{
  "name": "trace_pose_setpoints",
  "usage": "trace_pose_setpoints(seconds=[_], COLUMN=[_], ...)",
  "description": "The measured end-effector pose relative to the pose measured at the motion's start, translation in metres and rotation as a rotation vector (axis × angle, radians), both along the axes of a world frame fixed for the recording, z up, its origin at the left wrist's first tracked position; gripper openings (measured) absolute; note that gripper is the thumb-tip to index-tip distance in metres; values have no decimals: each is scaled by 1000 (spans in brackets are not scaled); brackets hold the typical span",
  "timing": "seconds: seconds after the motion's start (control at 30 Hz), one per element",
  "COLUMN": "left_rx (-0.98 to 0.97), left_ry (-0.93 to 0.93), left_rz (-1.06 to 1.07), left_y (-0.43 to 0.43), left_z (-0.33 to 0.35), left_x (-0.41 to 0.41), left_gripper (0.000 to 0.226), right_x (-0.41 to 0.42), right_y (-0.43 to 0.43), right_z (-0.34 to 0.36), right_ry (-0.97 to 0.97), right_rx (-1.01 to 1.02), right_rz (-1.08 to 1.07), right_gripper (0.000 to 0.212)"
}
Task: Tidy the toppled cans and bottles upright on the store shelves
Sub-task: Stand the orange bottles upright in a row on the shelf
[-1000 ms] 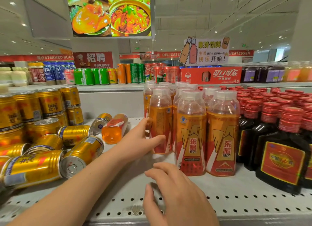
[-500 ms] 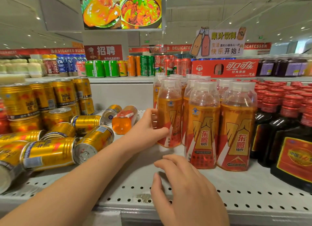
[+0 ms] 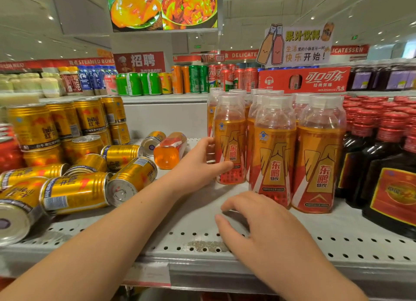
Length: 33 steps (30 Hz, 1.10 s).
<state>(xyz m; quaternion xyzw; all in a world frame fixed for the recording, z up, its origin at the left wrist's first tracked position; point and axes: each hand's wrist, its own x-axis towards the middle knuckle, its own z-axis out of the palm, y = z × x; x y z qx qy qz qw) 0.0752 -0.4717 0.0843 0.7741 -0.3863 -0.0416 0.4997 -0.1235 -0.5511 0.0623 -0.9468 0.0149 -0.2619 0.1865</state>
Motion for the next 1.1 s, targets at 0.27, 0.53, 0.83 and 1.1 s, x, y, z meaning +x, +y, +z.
trace_pose_setpoints(seconds=[0.27, 0.53, 0.83, 1.1], left_rx=[321, 1008, 791, 488], left_ry=[-539, -645, -415, -551], left_rz=[262, 551, 522, 581], left_y=[44, 42, 41, 64], left_z=[47, 49, 59, 45], left_x=[10, 77, 84, -13], left_gripper=[47, 61, 53, 64], right_x=[-23, -26, -30, -62], right_y=[-13, -10, -10, -40], right_z=[-1, 1, -2, -5], right_ry=[217, 238, 180, 55], right_rx=[-203, -210, -211, -213], right_rz=[112, 21, 50, 3], right_gripper=[91, 86, 89, 60])
